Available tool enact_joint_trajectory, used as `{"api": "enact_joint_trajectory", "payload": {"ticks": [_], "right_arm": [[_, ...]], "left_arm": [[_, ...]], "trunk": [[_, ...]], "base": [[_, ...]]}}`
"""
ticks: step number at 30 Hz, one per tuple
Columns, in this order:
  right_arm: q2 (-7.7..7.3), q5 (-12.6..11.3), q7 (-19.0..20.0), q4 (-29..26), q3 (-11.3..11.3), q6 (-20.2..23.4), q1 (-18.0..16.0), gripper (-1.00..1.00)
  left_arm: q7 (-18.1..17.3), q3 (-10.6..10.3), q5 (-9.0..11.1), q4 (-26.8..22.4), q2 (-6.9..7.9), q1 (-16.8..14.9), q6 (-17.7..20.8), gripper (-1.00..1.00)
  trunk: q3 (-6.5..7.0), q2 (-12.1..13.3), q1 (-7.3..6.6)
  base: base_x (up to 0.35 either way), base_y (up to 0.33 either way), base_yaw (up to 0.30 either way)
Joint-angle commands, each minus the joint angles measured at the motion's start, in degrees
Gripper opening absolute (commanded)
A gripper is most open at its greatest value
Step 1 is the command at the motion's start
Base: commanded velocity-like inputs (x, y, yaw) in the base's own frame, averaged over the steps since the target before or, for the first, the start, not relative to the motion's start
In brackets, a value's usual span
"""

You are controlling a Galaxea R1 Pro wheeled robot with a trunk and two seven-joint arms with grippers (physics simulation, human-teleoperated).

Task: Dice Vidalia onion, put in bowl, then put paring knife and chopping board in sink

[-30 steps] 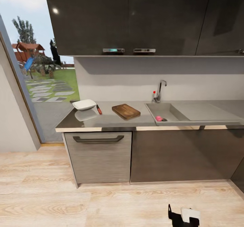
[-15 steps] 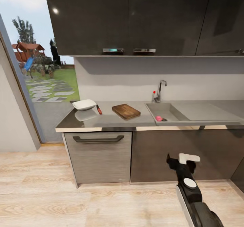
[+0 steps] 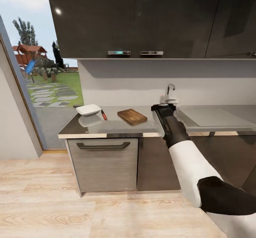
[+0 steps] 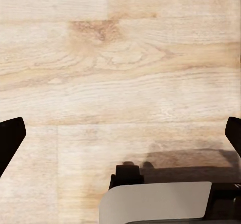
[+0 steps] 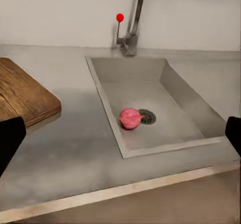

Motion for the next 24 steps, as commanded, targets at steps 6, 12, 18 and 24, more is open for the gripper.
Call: {"api": "enact_joint_trajectory", "payload": {"ticks": [6,12,18,24], "right_arm": [[0.0,-0.24,0.18,10.02,0.03,-0.55,-6.76,1.0],[0.0,-1.0,5.28,12.0,0.14,-0.86,-7.65,1.0],[0.0,-1.0,12.45,13.55,0.2,-0.89,-7.74,1.0],[0.0,-1.0,13.49,17.47,0.22,-3.36,-7.75,1.0]], "left_arm": [[-0.03,0.04,0.07,0.06,0.0,-0.02,-0.16,1.0],[-0.03,0.04,0.06,0.0,0.0,-0.02,-0.16,1.0],[-0.03,0.04,0.08,0.05,0.0,-0.02,-0.16,1.0],[-0.03,0.04,0.11,0.0,0.0,-0.02,-0.16,1.0]], "trunk": [[-0.08,-0.03,0.0],[-0.08,-0.03,0.0],[-0.08,-0.03,0.0],[-0.08,-0.03,0.0]], "base": [[0.004,0.0,0.0],[0.179,0.0,0.0],[0.306,0.0,0.0],[0.318,0.017,0.0]]}}
